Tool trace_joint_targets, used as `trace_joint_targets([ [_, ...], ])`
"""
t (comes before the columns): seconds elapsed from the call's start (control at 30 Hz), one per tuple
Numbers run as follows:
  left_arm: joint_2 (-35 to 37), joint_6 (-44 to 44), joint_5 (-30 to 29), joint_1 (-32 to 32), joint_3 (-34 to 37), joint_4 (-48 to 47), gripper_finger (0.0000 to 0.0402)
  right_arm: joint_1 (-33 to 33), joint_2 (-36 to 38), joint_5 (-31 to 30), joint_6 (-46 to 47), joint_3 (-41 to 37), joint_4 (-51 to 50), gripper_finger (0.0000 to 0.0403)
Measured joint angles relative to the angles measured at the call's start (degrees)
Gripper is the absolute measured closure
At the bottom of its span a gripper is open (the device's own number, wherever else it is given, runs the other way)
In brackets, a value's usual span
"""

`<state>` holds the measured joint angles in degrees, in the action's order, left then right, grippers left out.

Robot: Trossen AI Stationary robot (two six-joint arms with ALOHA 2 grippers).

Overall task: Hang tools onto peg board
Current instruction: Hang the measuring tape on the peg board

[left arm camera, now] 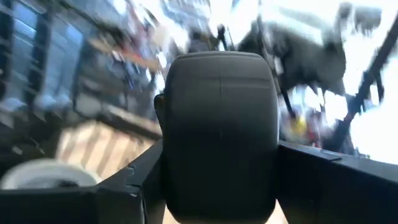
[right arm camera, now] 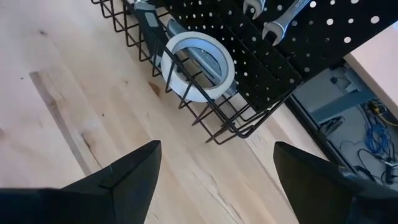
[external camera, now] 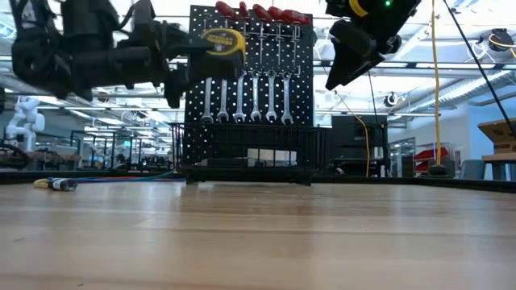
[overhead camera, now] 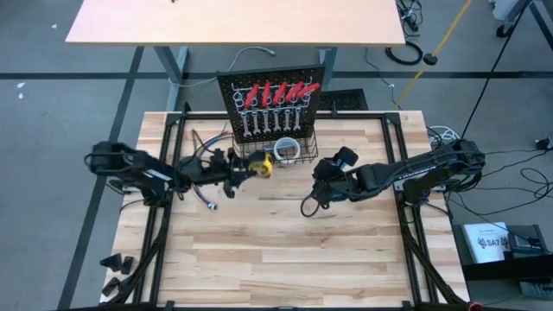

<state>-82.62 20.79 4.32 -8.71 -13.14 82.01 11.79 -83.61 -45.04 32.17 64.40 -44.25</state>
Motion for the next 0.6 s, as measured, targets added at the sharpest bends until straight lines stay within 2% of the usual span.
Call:
trace_joint_targets([
  [0.07,-4.5,2.6,-3.1,0.0,1.1,9.1,0.0185,-0.2,0.0,0.1,0.4,-0.1,0.2,0.0101],
  [0.1,-6.0,3.3,-4.5,0.1,1.3,10.0,0.0185,-0.2,0.0,0.1,0.5,-0.3,0.4,0.0101],
  [0.2,-9.6,2.4,-5.5,0.7,1.0,7.8,0.0185,-0.3,0.0,0.1,0.2,-1.3,1.2,0.0101],
  [0.37,-12.3,7.0,-9.2,0.5,0.0,9.2,0.0185,-1.4,0.0,0.4,0.0,-2.1,3.7,0.0101],
  [0.53,-12.3,10.7,-12.5,0.6,0.2,9.1,0.0185,-1.7,0.0,1.1,0.2,-2.4,3.8,0.0101],
  [0.6,-10.8,7.8,-11.2,0.9,0.3,6.9,0.0185,-1.7,0.0,1.5,0.1,-2.4,3.8,0.0101],
])
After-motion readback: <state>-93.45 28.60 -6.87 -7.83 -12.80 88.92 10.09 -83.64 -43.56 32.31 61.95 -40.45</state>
